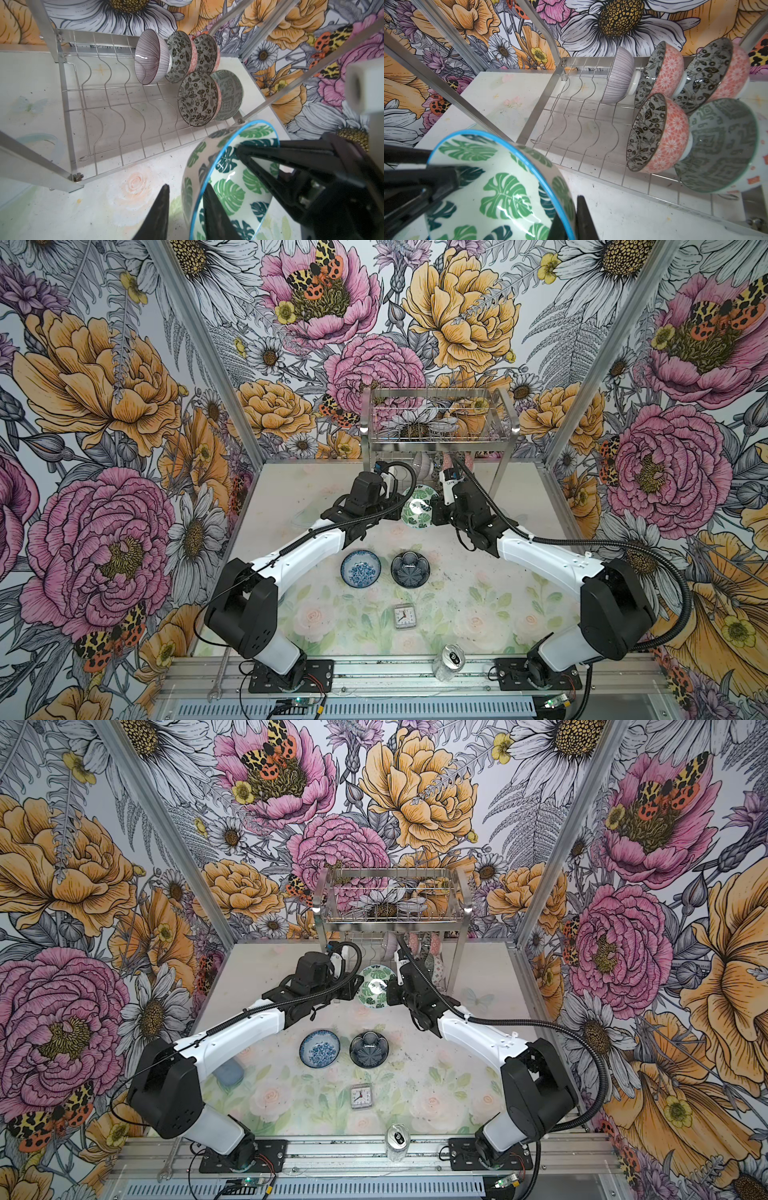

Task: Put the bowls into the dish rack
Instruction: 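Open the left gripper and withdraw it while the right gripper takes the bowl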

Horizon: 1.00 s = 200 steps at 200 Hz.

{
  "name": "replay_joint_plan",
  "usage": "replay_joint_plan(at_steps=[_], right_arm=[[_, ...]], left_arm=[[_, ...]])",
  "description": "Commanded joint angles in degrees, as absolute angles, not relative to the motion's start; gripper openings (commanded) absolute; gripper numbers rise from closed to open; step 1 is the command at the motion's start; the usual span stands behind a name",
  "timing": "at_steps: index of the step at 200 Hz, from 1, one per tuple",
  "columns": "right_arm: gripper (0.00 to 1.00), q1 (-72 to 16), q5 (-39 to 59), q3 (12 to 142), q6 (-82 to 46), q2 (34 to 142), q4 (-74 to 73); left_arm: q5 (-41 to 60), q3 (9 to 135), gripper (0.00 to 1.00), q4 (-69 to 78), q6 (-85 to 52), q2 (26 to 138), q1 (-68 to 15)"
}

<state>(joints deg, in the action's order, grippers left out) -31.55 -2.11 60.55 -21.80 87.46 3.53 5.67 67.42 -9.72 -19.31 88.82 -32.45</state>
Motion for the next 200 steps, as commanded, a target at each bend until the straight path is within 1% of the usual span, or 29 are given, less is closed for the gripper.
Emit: replay_joint_plan(at_steps=[1, 13, 21, 42, 51, 102, 141, 179, 200], right_arm=[[0.00, -31.6, -1.5, 62.2, -21.0, 86.6, 1.4], [0.00, -31.5, -1.7, 62.3, -20.8, 86.7, 1.5], [0.00, -31.4, -1.9, 62.3, -20.7, 86.6, 1.6], [0.00, -31.0, -2.4, 62.2, -20.3, 86.4, 1.8], [0.00, -30.7, -2.7, 62.1, -20.0, 86.3, 1.8], [0.00, -29.5, -5.1, 61.7, -18.2, 86.5, 1.8], [0.00, -29.5, -9.0, 64.1, -15.5, 88.1, 3.2], [0.00, -31.1, -17.6, 68.9, -11.3, 91.2, 5.2], [0.00, -32.5, -23.6, 72.7, -8.4, 94.0, 7.0]], left_arm=[[6.8, 68.7, 0.50, -7.6, -19.8, 86.9, -31.7], [6.8, 68.6, 0.67, -7.6, -19.7, 86.8, -31.7], [6.8, 68.5, 0.75, -7.8, -19.6, 86.6, -31.6], [6.5, 68.5, 0.93, -8.4, -19.3, 86.0, -31.6], [6.3, 68.5, 0.98, -8.8, -19.0, 85.6, -31.5], [5.3, 69.5, 0.99, -13.8, -16.9, 84.6, -31.1], [2.7, 69.6, 0.99, -20.4, -13.2, 81.3, -29.9], [-0.6, 69.3, 0.99, -27.5, -10.1, 75.9, -26.4], [-0.8, 68.8, 0.99, -31.1, -9.1, 72.5, -24.3]])
